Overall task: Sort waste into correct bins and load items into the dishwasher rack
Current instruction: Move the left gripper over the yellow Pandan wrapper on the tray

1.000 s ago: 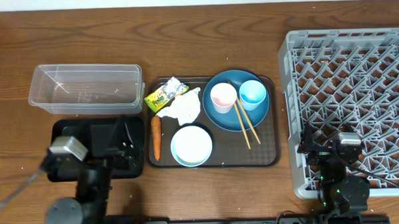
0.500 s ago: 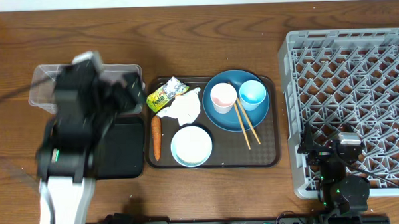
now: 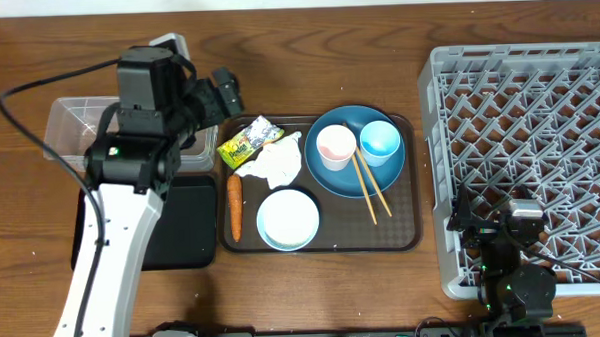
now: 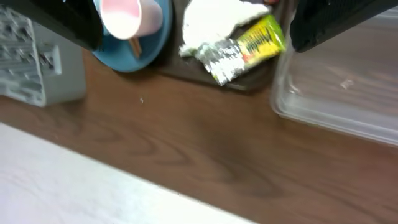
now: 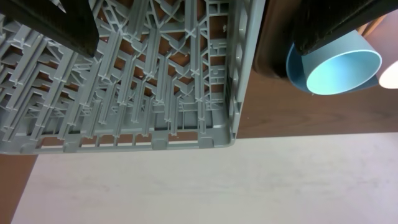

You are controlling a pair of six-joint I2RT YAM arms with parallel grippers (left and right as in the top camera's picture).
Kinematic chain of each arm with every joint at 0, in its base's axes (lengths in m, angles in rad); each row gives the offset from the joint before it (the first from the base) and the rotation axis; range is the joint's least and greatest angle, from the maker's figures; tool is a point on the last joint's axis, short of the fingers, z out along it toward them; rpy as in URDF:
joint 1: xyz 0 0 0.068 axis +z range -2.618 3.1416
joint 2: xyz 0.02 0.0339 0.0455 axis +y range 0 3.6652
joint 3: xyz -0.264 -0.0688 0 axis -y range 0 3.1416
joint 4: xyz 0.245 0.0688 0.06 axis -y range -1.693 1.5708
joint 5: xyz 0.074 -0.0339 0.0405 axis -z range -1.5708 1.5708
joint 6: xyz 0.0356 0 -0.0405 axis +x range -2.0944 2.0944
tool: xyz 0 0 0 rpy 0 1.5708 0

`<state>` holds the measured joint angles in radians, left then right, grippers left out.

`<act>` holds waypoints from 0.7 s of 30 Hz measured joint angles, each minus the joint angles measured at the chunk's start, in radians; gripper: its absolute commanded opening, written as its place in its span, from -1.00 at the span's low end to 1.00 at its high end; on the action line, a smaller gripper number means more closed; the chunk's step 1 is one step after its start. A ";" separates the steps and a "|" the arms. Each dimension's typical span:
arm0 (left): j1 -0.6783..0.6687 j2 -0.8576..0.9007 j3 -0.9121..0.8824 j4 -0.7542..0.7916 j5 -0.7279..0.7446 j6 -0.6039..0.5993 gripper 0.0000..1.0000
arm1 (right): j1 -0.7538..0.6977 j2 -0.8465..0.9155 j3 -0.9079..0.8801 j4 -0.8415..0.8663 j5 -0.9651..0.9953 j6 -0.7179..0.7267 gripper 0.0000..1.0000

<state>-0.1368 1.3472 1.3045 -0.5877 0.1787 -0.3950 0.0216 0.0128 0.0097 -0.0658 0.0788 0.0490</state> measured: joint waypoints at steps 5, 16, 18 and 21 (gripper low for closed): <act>-0.078 0.044 0.001 -0.074 -0.095 -0.158 0.90 | 0.000 0.000 0.000 0.000 0.000 0.000 0.98; -0.229 0.150 0.004 -0.081 -0.209 -0.449 0.79 | 0.000 0.000 0.000 0.000 0.000 0.000 0.98; -0.242 0.196 0.005 -0.081 -0.213 -0.473 0.68 | 0.000 0.000 0.000 0.000 0.000 0.000 0.99; -0.245 0.275 0.005 -0.077 -0.221 -0.503 0.55 | 0.000 0.000 0.000 0.000 0.000 0.000 0.99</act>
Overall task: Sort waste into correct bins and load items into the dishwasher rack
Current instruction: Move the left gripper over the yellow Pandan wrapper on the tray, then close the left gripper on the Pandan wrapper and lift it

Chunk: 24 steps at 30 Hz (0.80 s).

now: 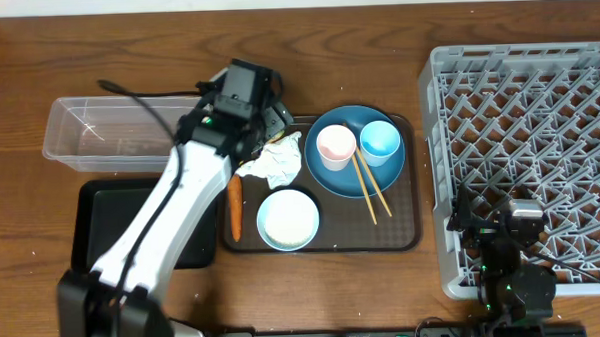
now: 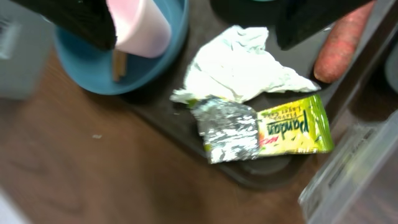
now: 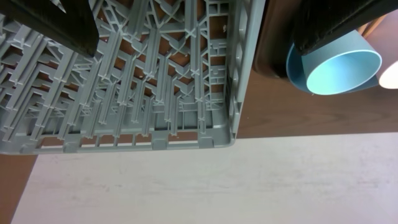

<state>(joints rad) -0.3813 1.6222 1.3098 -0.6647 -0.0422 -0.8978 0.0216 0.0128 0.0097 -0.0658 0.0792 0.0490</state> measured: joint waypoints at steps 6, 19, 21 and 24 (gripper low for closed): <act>0.000 0.114 0.000 0.069 -0.030 -0.020 0.46 | 0.000 0.000 0.000 0.000 0.000 0.000 0.98; -0.003 0.250 0.000 0.127 -0.043 -0.023 0.47 | 0.000 0.000 0.000 0.000 0.000 0.000 0.98; -0.006 0.262 0.000 0.134 -0.043 -0.023 0.47 | 0.000 0.000 0.000 0.000 0.000 0.000 0.98; -0.013 0.281 0.000 0.153 -0.044 -0.023 0.47 | 0.000 0.000 0.000 0.000 0.000 0.000 0.99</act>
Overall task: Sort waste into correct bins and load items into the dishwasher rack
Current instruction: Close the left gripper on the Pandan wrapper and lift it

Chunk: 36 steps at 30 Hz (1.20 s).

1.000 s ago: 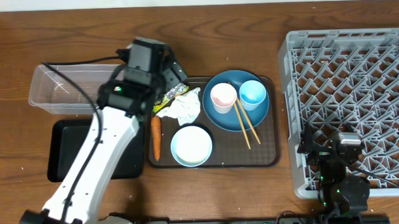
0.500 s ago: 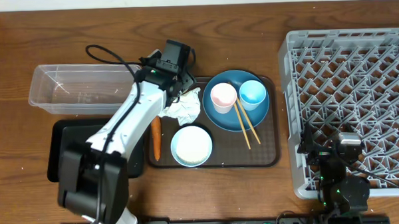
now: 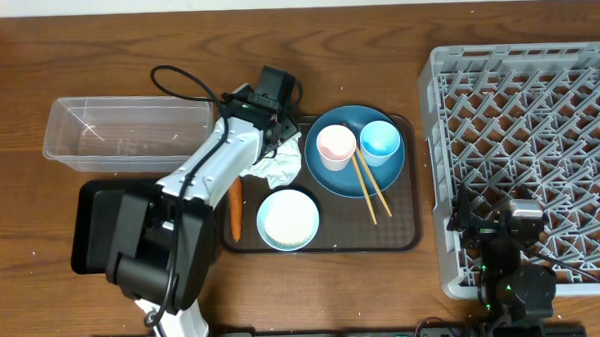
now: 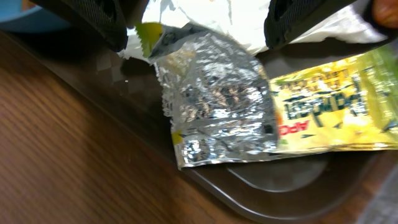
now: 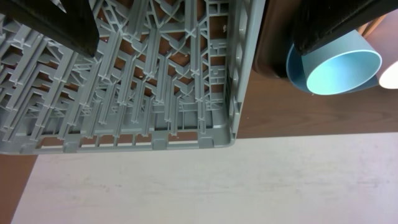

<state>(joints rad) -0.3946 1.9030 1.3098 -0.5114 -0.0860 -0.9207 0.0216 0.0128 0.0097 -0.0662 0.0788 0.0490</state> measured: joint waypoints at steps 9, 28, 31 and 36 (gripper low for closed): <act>-0.015 0.065 0.000 0.031 0.000 -0.005 0.22 | 0.000 0.000 0.000 0.000 0.000 0.000 0.99; -0.015 0.069 0.000 0.146 0.034 -0.007 -0.88 | 0.000 0.000 0.000 0.000 0.000 0.000 0.98; -0.015 0.069 0.000 0.153 0.042 -0.007 -0.88 | 0.000 0.000 0.000 0.000 0.000 0.000 0.99; -0.015 0.061 0.000 0.160 0.056 -0.007 -0.88 | 0.000 0.000 0.000 0.000 0.000 0.000 0.99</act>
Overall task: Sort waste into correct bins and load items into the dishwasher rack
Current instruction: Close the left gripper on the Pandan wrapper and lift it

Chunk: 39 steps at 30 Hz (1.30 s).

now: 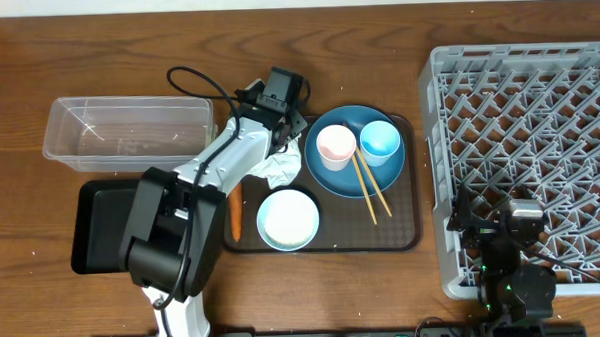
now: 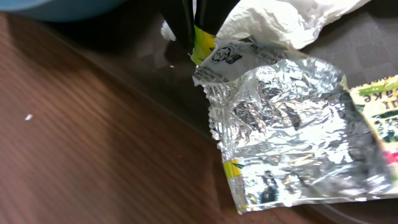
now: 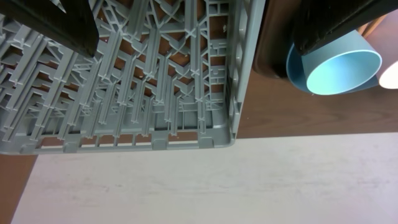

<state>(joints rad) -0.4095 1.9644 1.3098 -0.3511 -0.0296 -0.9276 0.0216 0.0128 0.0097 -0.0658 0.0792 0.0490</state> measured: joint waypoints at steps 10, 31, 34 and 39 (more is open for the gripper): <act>0.000 -0.203 0.000 0.003 -0.003 0.000 -0.88 | 0.000 0.000 0.000 0.000 0.000 0.000 0.99; 0.000 -0.432 0.001 -0.097 -0.132 0.067 0.44 | 0.000 0.000 0.000 0.000 0.000 0.000 0.99; 0.000 -0.392 0.001 -0.045 -0.135 0.071 0.73 | 0.000 0.000 0.000 0.000 0.000 0.000 0.99; 0.010 -0.290 0.001 0.041 -0.135 0.070 0.82 | 0.000 0.000 0.000 0.000 0.000 0.000 0.98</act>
<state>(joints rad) -0.4000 1.6745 1.3106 -0.3099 -0.1642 -0.8574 0.0216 0.0128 0.0097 -0.0662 0.0792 0.0490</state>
